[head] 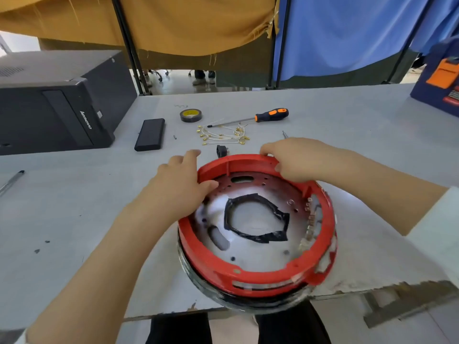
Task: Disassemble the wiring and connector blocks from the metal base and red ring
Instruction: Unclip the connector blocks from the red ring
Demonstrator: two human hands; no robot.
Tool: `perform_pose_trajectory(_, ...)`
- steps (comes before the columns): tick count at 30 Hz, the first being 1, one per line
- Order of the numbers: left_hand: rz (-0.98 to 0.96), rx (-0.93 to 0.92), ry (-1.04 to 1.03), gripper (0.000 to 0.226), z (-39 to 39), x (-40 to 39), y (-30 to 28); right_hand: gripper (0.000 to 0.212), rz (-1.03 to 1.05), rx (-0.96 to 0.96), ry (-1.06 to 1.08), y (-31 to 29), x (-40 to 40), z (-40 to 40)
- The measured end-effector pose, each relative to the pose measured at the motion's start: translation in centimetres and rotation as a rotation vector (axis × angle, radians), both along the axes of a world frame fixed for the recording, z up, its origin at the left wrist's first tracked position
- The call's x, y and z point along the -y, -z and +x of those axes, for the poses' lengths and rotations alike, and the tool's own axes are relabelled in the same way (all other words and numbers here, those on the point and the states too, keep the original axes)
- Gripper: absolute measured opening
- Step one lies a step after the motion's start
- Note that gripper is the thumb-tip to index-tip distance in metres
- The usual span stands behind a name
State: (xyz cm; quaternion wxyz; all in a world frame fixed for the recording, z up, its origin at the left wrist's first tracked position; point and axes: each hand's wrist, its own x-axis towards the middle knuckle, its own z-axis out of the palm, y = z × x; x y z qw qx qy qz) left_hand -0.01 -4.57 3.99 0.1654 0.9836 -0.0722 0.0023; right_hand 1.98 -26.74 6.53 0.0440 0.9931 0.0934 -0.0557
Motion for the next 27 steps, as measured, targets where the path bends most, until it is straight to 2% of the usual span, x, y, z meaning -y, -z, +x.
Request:
perform_pose_trajectory(3,-0.045,0.035,0.169,0.067,0.7,0.7,-1.2,0.037,0.188,0.005,-0.161,0.2,-1.3,0.4)
perform_pose_trajectory(7,-0.160,-0.085,0.321,0.040,0.7,1.7,-0.5,0.035,0.346,-0.050,-0.257,0.2,-3.2,0.5)
perform_pose_trajectory(13,-0.197,0.029,0.116,0.039,-0.3,-0.3,1.3,0.037,0.222,0.027,-0.119,-0.5,-0.8,-0.6)
perform_pose_trajectory(18,-0.244,0.083,-0.109,0.046,-1.1,-1.3,1.7,0.033,0.198,0.063,-0.028,-0.1,-0.4,-1.4)
perform_pose_trajectory(24,-0.179,-0.029,-0.077,0.053,-2.0,-0.7,1.3,0.035,0.235,0.104,-0.010,0.8,-1.5,-0.6)
perform_pose_trajectory(27,-0.072,0.037,0.011,0.054,-1.3,-0.5,0.4,0.037,0.316,0.115,-0.021,1.2,-1.7,0.0)
